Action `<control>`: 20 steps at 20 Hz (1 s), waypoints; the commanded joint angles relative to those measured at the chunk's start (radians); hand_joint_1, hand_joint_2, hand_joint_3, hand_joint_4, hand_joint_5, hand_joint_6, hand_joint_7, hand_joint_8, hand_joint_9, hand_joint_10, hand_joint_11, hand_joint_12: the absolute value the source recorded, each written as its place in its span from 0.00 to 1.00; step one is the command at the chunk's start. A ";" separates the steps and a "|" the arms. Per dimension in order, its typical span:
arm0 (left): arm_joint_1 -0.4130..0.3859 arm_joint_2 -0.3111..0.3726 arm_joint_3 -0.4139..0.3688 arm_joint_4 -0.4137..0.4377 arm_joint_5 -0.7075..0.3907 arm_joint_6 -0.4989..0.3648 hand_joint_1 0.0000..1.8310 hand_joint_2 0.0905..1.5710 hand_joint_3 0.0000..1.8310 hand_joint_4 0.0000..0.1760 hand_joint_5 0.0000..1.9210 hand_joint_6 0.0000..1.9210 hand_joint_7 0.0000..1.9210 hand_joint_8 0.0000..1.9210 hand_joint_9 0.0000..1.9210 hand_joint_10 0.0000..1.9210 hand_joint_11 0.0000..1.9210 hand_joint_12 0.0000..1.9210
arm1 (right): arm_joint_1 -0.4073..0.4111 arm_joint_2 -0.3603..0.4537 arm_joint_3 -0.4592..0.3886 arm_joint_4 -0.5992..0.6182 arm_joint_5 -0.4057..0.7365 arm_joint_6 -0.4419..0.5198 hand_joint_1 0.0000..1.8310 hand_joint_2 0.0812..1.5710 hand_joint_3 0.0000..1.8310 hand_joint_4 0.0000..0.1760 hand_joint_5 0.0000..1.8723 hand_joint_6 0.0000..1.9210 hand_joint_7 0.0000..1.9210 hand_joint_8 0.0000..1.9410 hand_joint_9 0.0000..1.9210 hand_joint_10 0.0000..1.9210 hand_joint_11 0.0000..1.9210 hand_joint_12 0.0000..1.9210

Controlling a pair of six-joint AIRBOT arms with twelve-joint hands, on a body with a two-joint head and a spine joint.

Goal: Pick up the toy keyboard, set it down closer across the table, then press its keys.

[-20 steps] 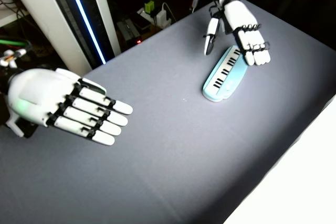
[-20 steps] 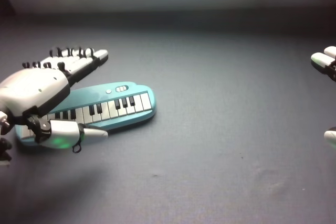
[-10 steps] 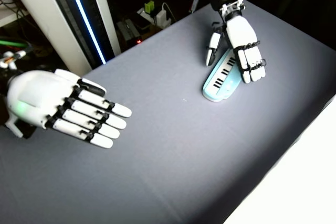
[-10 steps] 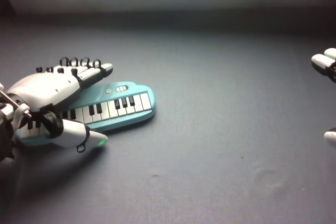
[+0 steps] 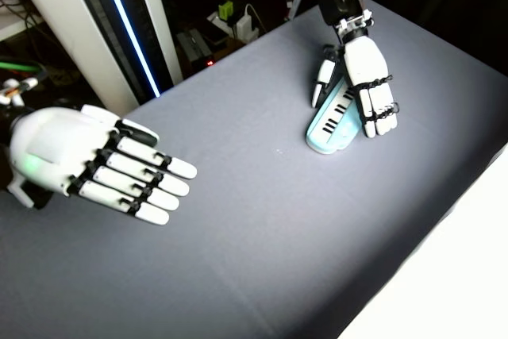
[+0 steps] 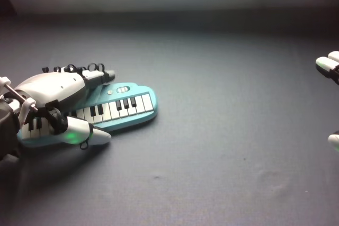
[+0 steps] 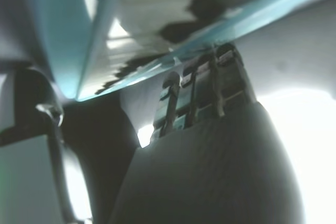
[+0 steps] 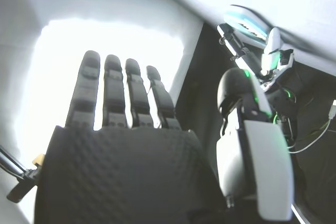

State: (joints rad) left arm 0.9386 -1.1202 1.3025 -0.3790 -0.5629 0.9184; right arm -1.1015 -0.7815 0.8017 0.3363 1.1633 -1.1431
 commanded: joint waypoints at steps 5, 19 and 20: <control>-0.011 -0.010 0.006 0.036 -0.035 0.031 0.66 0.79 0.00 0.00 0.33 0.67 0.41 0.81 0.42 0.94 0.50 1.00 | 0.004 0.000 0.005 -0.007 0.122 0.010 0.16 0.81 0.00 0.00 0.00 0.00 0.00 0.00 0.00 0.00 0.00 0.00; -0.132 0.021 -0.077 0.333 -0.213 -0.118 0.64 0.80 0.00 0.00 0.31 0.68 0.36 0.80 0.26 0.82 0.27 1.00 | 0.002 0.002 0.007 -0.006 0.171 0.026 0.14 0.83 0.00 0.01 0.00 0.00 0.00 0.00 0.00 0.00 0.00 0.00; -0.156 0.005 -0.074 0.369 -0.209 -0.132 0.69 0.72 0.00 0.00 0.27 0.45 0.27 0.55 0.26 0.72 0.26 0.93 | 0.002 0.002 0.006 -0.008 0.184 0.035 0.12 0.83 0.00 0.00 0.00 0.00 0.00 0.00 0.00 0.00 0.00 0.00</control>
State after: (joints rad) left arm 0.7876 -1.1175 1.2339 -0.0055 -0.6334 0.7887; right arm -1.1019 -0.7815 0.8047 0.3367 1.2091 -1.1114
